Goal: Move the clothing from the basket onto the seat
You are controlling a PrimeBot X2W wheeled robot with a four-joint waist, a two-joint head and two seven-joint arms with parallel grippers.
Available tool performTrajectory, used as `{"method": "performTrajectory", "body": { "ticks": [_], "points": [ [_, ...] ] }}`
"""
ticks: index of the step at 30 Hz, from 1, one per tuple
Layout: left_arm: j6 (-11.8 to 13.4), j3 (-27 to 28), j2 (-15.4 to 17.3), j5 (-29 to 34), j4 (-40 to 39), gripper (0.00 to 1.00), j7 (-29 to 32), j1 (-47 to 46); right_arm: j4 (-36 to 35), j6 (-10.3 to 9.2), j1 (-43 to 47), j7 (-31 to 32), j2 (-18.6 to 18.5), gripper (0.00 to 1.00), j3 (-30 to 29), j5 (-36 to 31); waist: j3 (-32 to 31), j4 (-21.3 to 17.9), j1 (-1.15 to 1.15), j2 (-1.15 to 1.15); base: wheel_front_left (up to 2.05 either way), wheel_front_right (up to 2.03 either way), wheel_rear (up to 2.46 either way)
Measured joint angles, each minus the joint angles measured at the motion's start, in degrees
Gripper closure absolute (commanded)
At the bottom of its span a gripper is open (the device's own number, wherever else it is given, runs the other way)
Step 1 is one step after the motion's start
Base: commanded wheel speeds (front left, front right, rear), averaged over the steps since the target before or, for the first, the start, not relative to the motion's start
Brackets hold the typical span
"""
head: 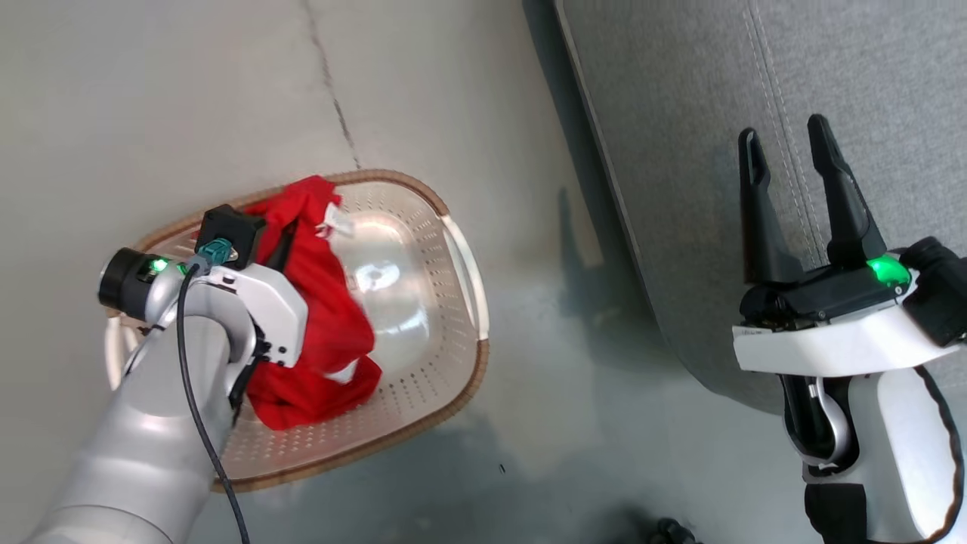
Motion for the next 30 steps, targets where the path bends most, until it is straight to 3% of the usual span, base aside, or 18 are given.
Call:
{"method": "performTrajectory", "body": {
  "ticks": [5,20,30],
  "points": [
    [-0.2,3.1,-0.7,-3.1,-7.0,1.0,-0.3,3.9,2.1,0.0,1.6,0.0,0.0,0.0,-0.8,-1.6,-4.6,2.2,0.0,0.0,0.0,0.0,0.0],
    [0.8,10.8,-0.2,-4.4,-35.9,1.0,-0.4,21.5,7.8,0.0,7.1,1.2,0.0,0.0,-1.8,-4.4,-20.1,8.4,0.0,0.0,0.0,0.0,0.0],
    [0.6,13.6,-1.6,-5.1,-50.0,1.0,-0.4,27.1,8.8,0.0,10.3,4.1,0.0,0.0,-3.8,-6.1,-27.6,12.5,0.0,0.0,0.0,0.0,0.0]
  ]
}}
